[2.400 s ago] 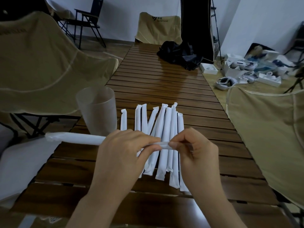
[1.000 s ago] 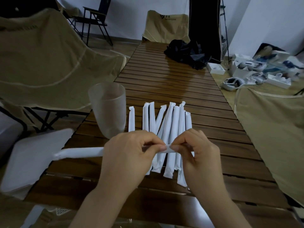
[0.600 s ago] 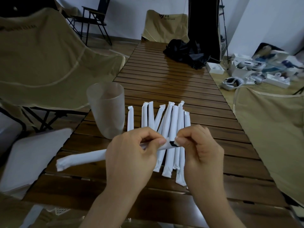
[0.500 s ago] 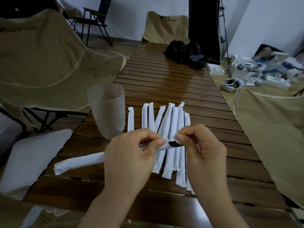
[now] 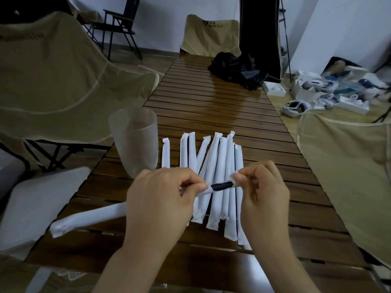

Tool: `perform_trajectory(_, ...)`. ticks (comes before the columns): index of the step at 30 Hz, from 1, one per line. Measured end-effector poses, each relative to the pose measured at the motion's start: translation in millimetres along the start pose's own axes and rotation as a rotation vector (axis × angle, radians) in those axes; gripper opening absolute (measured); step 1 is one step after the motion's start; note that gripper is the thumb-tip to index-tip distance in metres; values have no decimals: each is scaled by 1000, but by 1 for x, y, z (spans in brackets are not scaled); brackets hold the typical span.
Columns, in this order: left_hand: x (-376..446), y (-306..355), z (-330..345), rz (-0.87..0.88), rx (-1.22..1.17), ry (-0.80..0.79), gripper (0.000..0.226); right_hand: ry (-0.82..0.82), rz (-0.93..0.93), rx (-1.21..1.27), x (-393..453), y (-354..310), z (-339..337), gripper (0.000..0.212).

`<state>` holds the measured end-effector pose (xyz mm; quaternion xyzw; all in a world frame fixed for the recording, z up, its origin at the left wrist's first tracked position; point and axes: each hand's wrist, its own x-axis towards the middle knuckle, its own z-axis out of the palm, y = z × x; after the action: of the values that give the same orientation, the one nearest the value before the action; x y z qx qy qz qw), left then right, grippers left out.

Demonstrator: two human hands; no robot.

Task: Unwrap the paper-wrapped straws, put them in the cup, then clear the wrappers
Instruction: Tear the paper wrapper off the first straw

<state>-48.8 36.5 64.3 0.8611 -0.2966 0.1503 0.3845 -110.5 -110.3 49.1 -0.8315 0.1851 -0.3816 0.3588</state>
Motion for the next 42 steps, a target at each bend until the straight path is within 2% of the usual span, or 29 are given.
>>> perform_trajectory(4,0,-7,1,14,46,-10,16,18,98,-24,4,13,-3,19)
perform_trajectory(9,1,-9,1,13,87,-31,4,3,123,-68,3,16,-1,18)
perform_trajectory(12,1,-15,-3,8,94,-33,4,57,241,-44,8,20,-8,17)
perform_trajectory(15,2,-26,-9,-52,94,-69,10,-22,355,47,17,27,-22,13)
perform_trajectory(18,3,-32,-12,-82,114,-91,9,-190,319,-49,12,27,-20,7)
perform_trajectory(20,4,-33,-12,-78,126,-99,7,-240,296,-66,9,26,-13,10)
perform_trajectory(23,5,-34,-12,-86,134,-104,4,-267,293,-76,10,26,-9,13)
perform_trajectory(26,5,-38,-13,-106,133,-118,3,-300,269,-196,11,32,-13,14)
perform_trajectory(31,4,-41,-13,-121,108,-135,5,-226,373,-351,15,49,-24,10)
perform_trajectory(33,4,-39,-9,-110,103,-147,4,-270,346,-412,13,48,-21,11)
perform_trajectory(37,4,-35,-2,-71,92,-175,5,-409,86,-407,6,26,-9,41)
perform_trajectory(39,4,-37,0,-47,91,-190,6,-566,-11,-319,7,11,-7,40)
perform_trajectory(42,7,-41,-1,-10,75,-223,9,-746,54,-216,8,-2,-7,28)
